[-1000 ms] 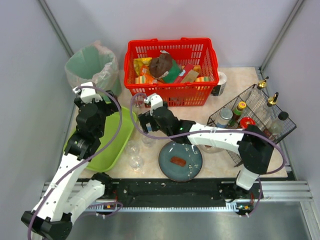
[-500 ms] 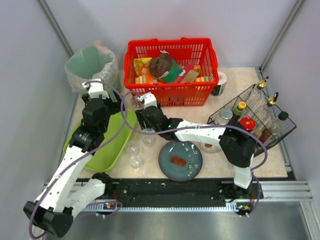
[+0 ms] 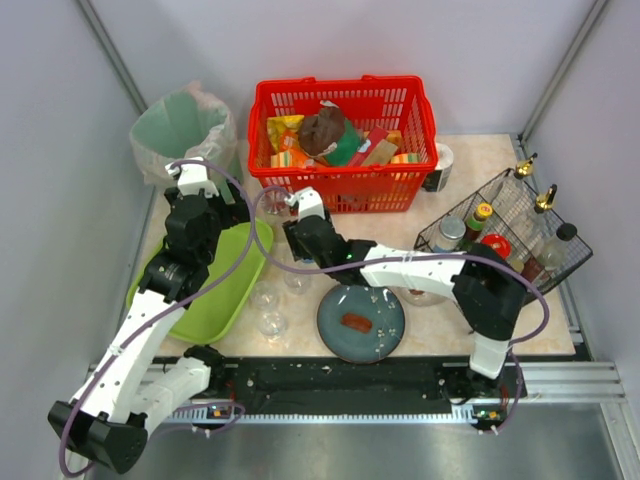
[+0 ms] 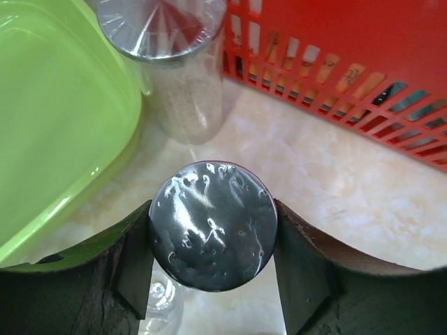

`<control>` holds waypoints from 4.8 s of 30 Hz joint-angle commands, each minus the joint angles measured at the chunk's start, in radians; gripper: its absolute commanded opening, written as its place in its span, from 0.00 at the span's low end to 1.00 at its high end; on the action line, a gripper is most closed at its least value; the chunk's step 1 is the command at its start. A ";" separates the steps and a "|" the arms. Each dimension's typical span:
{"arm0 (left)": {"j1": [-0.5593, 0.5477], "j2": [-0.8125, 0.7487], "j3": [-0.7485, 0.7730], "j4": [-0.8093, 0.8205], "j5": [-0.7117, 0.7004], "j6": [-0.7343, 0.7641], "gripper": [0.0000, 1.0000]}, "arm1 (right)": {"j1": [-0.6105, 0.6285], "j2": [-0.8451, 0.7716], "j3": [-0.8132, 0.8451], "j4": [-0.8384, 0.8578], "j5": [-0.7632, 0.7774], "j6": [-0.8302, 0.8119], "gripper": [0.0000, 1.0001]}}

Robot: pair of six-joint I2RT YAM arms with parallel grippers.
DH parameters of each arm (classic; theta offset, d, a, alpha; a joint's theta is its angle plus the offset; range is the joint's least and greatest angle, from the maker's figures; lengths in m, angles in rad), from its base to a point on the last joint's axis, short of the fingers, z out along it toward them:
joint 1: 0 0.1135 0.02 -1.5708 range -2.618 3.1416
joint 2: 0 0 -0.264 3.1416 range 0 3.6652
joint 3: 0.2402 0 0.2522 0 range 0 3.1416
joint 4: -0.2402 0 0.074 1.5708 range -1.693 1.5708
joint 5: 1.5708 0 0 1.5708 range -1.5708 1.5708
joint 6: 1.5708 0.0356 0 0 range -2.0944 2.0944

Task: Clear the kitchen counter

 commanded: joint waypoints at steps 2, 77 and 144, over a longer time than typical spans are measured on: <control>0.006 -0.013 0.039 0.019 0.012 -0.001 0.99 | 0.008 -0.190 -0.025 0.062 0.105 -0.042 0.11; 0.007 0.004 0.047 0.013 0.064 -0.007 0.99 | -0.482 -1.080 -0.348 -0.751 0.205 0.317 0.91; 0.013 -0.098 0.004 0.033 -0.315 -0.072 0.99 | -0.051 0.391 0.222 0.726 -0.007 -0.219 0.99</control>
